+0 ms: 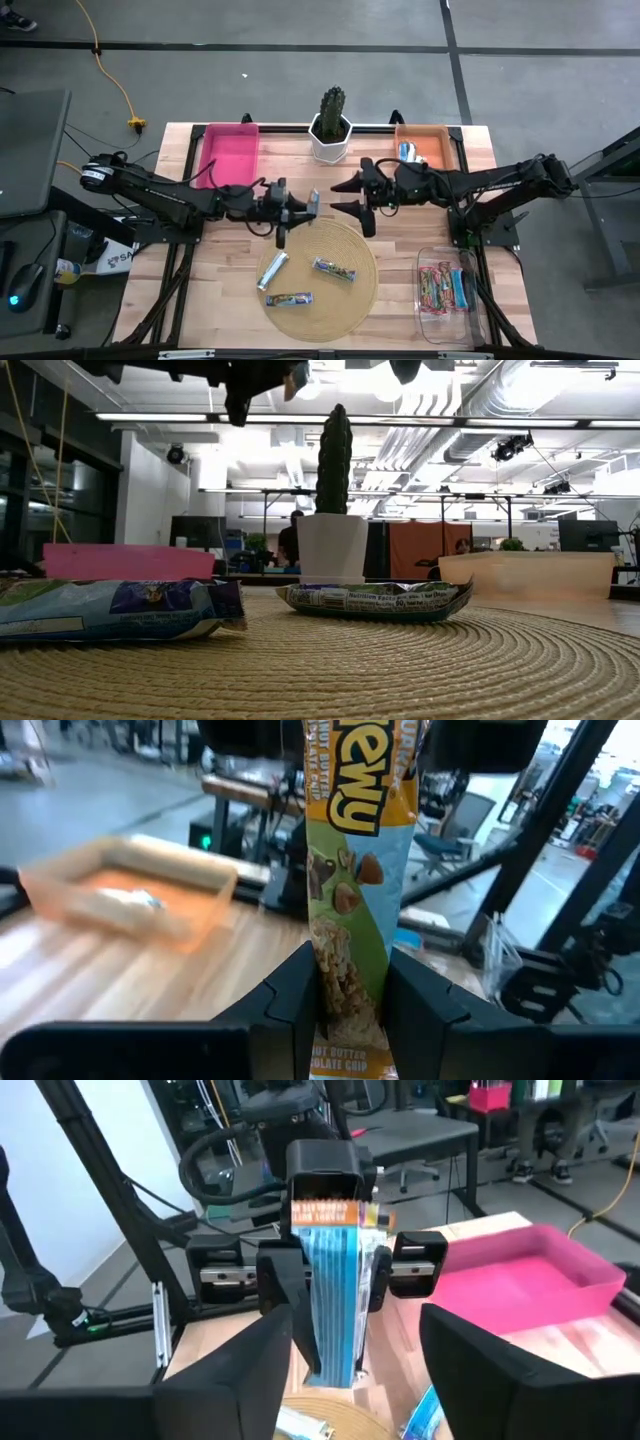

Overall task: Pick and place Granola Bars by type
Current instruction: Put the yellow granola bar into the orange bin

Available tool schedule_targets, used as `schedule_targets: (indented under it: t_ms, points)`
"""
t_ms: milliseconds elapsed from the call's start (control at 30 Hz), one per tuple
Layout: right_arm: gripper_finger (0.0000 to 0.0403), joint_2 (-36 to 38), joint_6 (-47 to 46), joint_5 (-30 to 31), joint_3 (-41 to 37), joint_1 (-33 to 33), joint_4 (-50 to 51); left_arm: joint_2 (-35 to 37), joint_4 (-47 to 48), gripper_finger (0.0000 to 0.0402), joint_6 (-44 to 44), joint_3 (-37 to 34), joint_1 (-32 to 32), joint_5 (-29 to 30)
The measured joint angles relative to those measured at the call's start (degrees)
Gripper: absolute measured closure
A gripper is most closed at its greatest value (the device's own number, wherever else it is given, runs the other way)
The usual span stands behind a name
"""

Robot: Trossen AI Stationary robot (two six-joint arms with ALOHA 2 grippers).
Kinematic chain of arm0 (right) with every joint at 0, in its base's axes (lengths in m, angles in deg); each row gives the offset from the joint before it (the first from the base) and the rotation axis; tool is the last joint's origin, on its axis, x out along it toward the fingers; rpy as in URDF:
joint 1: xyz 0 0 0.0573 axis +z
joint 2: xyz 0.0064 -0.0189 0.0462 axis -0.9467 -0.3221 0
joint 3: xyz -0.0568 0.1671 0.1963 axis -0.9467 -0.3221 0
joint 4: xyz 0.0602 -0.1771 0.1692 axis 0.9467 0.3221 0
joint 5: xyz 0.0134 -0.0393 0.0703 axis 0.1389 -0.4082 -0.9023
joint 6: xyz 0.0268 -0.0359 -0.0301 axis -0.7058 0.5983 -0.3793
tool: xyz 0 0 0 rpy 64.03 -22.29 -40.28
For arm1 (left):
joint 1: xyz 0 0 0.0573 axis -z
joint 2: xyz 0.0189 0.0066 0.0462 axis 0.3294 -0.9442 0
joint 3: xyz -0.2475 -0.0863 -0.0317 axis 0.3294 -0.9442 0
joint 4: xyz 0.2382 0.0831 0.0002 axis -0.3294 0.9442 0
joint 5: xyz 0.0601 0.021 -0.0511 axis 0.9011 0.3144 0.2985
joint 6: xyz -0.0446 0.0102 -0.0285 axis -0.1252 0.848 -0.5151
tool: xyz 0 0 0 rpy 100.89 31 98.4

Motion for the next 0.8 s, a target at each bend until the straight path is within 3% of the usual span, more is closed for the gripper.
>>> schedule_targets:
  t_ms: [200,800]
  points:
    - [0.0172,-0.13,3.39,0.55,0.00,-0.12,-2.53,0.00,-1.47,0.0308,1.89,0.00,-0.04,1.67]
    - [0.0169,-4.31,3.44,-0.89,0.00,-2.81,-12.77,0.00,-4.78,0.0308,4.43,0.00,-0.07,4.27]
